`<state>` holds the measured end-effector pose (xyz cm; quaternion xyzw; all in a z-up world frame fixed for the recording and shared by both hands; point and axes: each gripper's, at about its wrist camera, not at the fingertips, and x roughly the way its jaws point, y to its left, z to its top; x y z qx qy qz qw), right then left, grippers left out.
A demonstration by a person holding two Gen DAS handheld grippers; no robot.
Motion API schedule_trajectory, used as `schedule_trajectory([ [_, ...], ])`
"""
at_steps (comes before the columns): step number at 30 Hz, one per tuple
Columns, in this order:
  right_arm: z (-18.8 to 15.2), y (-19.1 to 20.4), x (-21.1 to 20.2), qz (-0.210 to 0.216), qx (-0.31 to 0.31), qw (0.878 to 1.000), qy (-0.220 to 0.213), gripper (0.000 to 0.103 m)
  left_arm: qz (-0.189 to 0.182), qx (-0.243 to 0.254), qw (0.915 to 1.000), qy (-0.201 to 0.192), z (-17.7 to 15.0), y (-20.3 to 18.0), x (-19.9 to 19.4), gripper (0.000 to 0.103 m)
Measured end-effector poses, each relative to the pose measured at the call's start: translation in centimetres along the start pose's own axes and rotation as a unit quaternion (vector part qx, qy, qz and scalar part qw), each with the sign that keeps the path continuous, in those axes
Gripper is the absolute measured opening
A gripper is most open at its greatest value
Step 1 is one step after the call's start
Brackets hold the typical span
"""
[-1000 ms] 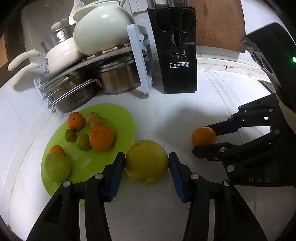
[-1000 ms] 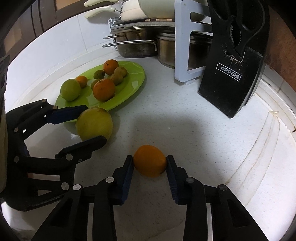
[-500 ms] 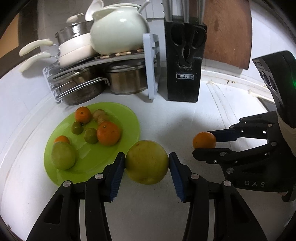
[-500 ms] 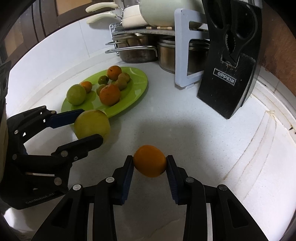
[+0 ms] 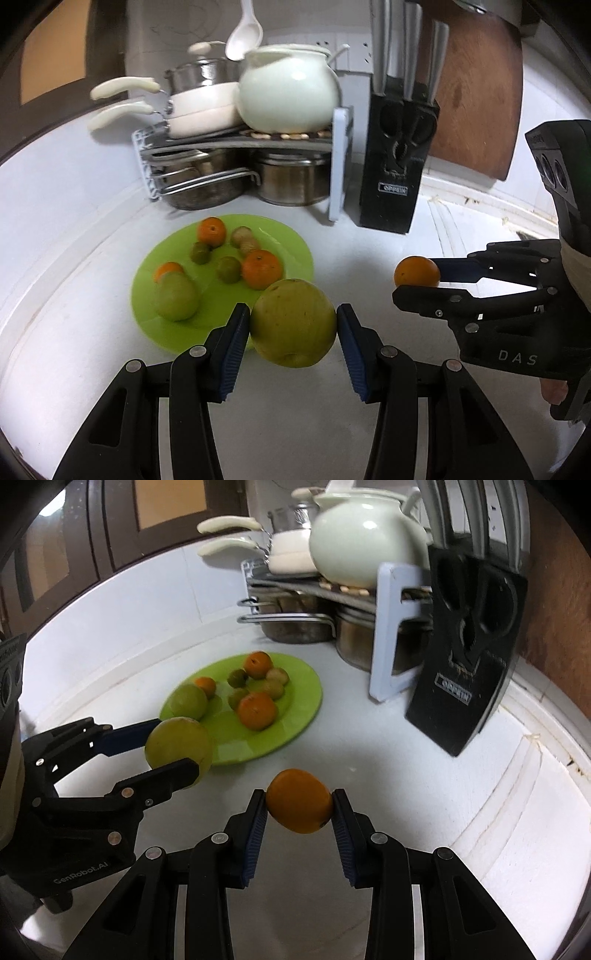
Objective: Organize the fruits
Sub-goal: 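Carry the pear and small orange in both tools over the green plate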
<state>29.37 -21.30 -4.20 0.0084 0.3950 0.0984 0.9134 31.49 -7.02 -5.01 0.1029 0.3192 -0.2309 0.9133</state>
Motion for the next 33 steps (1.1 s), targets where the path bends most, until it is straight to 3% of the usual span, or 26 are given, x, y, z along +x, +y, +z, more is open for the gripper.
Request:
schedule_trajectory([
  [22,4.9,4.8,-2.5,0.028,-0.041,0.996,-0.074,0.036,0.054,-0.035,0.996,-0.061,1.7,4.5,-5.6,0.048],
  [33,8.3,6.0,-0.5,0.041,-0.055,0.995,-0.079,0.036,0.07,-0.049,0.9946,-0.06,4.0,7.8,-4.0,0.048],
])
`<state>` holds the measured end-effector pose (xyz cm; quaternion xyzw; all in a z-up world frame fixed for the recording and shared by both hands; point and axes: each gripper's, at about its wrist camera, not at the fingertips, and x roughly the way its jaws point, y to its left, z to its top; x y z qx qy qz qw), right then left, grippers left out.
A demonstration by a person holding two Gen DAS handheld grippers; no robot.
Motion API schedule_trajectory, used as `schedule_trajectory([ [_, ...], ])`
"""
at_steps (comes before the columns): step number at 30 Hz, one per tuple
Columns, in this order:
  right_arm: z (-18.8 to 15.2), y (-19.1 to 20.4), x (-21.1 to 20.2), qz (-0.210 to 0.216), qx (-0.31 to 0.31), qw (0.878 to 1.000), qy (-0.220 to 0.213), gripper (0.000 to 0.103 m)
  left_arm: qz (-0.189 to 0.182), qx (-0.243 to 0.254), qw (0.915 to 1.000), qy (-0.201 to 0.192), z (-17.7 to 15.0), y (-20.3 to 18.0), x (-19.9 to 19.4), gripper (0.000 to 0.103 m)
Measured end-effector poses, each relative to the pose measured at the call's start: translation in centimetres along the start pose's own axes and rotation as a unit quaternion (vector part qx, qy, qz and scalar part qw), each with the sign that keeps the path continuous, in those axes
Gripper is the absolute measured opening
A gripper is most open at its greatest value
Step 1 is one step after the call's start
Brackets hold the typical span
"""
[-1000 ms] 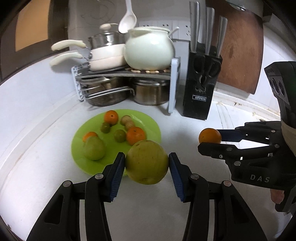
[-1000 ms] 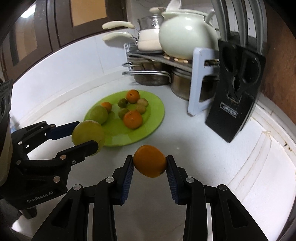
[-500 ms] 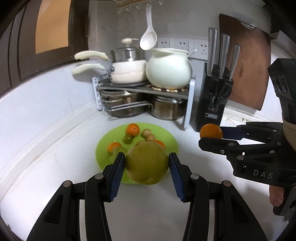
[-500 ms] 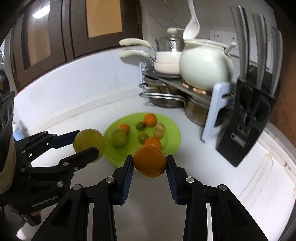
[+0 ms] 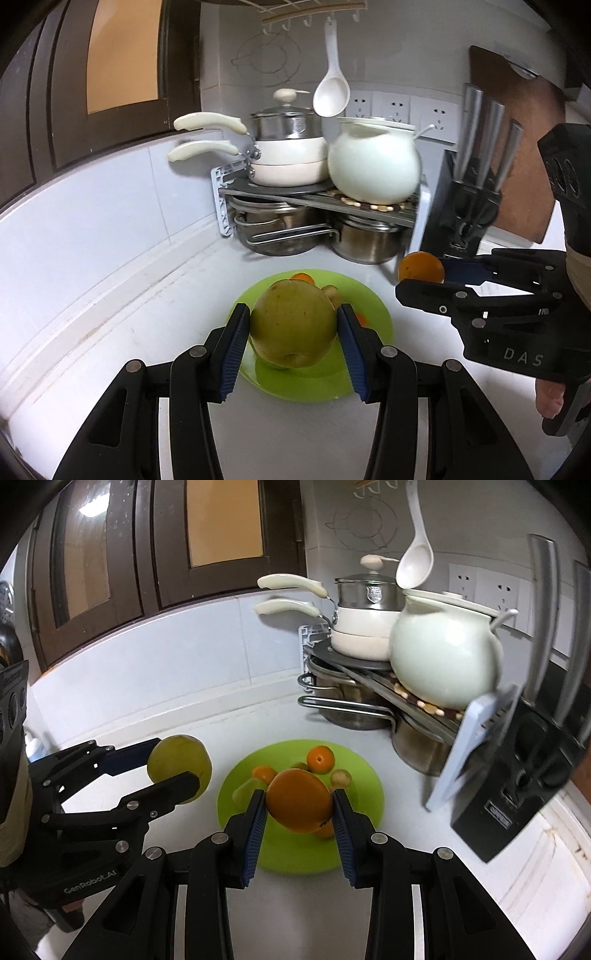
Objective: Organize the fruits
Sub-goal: 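Carry the pear and small orange in both tools over the green plate, then open both tools to drop the pear and orange onto the plate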
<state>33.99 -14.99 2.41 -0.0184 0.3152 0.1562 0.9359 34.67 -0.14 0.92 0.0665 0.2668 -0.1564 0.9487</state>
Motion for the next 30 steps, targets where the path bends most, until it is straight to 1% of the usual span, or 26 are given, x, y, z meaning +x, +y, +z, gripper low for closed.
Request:
schedule_trajectory([
  [9,2.1,-0.4,3.2,-0.002,0.0,1.0,0.012,0.036,-0.001,-0.002,0.9999,0.014,1.9,1.5,2.8,0.048],
  [13,2.9,-0.8,4.6,-0.006,-0.001,1.0,0.016,0.036,-0.004,-0.004,0.9997,0.025,2.8,2.2,4.7,0.048],
  [20,3.7,-2.0,8.0,-0.006,0.007,0.999,0.043,0.036,-0.013,-0.008,0.9977,0.066,3.3,3.2,8.8,0.048],
  [24,3.5,-2.6,10.4,-0.003,0.009,0.998,0.066,0.036,-0.012,-0.004,0.9952,0.097,3.0,3.6,11.5,0.048],
  [30,2.8,-3.1,13.2,0.001,0.014,0.995,0.095,0.037,-0.009,0.007,0.9915,0.129,2.2,3.8,14.5,0.048],
])
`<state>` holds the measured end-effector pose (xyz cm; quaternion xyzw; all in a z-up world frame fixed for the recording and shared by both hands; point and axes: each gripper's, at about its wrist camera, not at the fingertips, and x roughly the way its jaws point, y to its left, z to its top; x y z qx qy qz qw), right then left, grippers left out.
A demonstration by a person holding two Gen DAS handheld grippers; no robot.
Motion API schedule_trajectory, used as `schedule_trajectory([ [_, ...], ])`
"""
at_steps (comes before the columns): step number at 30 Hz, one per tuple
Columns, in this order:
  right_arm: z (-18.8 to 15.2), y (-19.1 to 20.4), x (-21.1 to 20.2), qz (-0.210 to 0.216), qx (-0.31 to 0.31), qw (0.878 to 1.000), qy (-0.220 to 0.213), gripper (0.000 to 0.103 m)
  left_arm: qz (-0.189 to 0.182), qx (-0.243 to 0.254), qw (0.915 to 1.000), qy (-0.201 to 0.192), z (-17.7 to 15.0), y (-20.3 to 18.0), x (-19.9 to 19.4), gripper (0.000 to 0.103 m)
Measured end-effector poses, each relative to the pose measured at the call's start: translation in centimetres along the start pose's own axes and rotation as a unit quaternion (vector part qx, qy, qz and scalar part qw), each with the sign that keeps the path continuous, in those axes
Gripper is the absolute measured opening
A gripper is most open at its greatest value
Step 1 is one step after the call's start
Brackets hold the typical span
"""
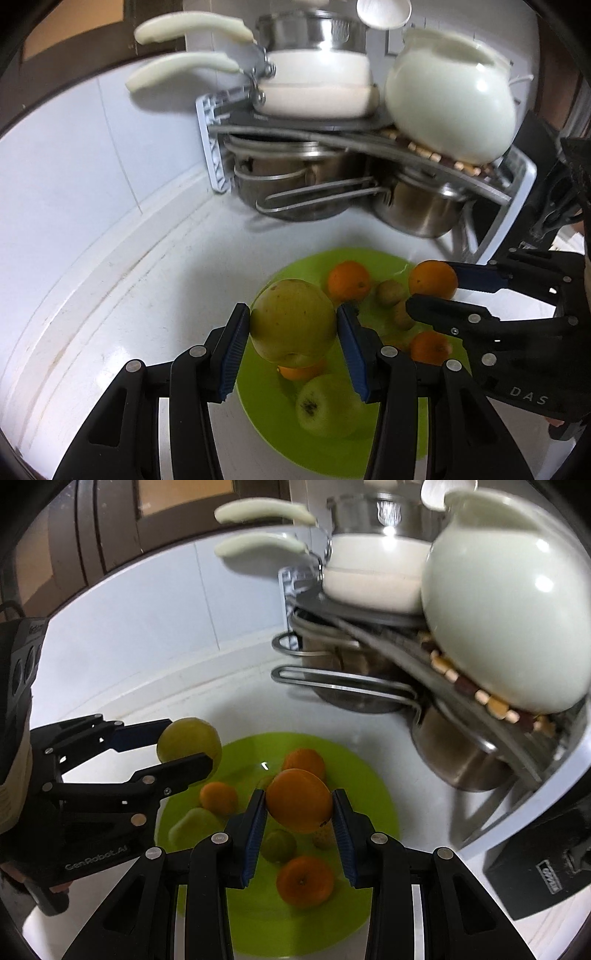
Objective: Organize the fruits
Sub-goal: 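Open both tools to drop the pear and orange onto the plate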
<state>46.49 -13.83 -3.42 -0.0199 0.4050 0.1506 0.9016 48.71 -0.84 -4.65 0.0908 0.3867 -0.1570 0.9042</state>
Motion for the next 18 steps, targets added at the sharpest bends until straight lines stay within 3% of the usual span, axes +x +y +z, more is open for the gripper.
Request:
schedule_trajectory([
  [8,-0.2,-0.6,2.1,0.001,0.005,1.0,0.019,0.036,-0.01,0.01,0.9997,0.022,0.0,0.2,1.7,0.048],
  [13,-0.4,-1.0,2.5,0.003,0.01,1.0,0.023,0.036,-0.006,0.007,0.9999,0.007,0.1,0.4,1.0,0.05],
  [18,-0.4,-0.5,2.2,0.007,0.008,1.0,0.019,0.037,0.012,-0.014,0.9998,-0.007,-0.6,1.0,-1.2,0.058],
])
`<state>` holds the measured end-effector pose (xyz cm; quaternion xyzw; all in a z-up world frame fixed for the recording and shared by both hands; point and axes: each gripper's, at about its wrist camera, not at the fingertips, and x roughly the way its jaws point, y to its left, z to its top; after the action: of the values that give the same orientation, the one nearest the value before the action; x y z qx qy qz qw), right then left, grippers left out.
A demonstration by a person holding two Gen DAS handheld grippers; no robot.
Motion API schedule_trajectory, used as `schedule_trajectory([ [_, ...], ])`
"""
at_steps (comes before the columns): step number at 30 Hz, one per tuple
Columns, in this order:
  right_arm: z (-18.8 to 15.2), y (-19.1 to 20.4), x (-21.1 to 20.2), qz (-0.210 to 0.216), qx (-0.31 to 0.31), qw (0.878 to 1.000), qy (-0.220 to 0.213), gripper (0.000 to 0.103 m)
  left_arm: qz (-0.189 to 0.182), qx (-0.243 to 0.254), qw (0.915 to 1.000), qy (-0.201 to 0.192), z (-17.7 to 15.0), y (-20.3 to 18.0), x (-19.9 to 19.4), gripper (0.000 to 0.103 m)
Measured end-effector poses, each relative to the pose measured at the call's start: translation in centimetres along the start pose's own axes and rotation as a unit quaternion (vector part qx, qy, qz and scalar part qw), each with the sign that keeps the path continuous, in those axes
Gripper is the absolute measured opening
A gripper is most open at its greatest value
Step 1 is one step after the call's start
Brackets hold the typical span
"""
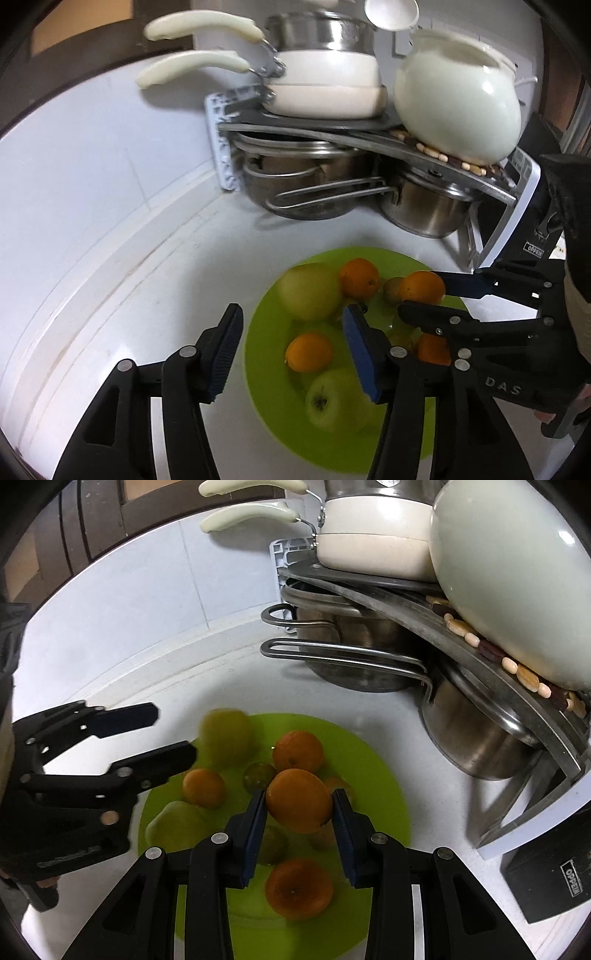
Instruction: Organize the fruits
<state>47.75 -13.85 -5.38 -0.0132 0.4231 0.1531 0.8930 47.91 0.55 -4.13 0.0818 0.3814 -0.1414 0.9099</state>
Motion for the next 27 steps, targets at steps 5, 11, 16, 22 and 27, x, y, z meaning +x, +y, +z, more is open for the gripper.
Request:
schedule_trajectory([
  [5,0.0,0.4,-0.8,-0.007,0.006,1.0,-0.01,0.051,0.024,-0.023,0.9994,-0.011,-1.0,0.4,-2.0,0.067],
  [11,-0.9,1.5,-3.8,-0.02,0.001,0.999,-0.036,0.053,0.044,-0.043,0.9978,-0.025,-2.3,0.5,-5.0,0.073],
  [16,-2.3,2.7,-7.1,-0.039,-0.001,0.997,-0.061,0.053,0.061,-0.053,0.9955,-0.05,-3.6,0.2,-8.4,0.082],
  [22,-4.5,4.0,-11.3,-0.05,0.018,0.995,-0.088,0.053,0.068,-0.051,0.9938,-0.071,-5.2,-0.7,-11.8,0.086],
  [27,-6.8,5.3,-14.6,-0.074,0.034,0.991,-0.11,0.065,0.066,-0.044,0.9929,-0.088,-6.9,-1.5,-14.7,0.092],
])
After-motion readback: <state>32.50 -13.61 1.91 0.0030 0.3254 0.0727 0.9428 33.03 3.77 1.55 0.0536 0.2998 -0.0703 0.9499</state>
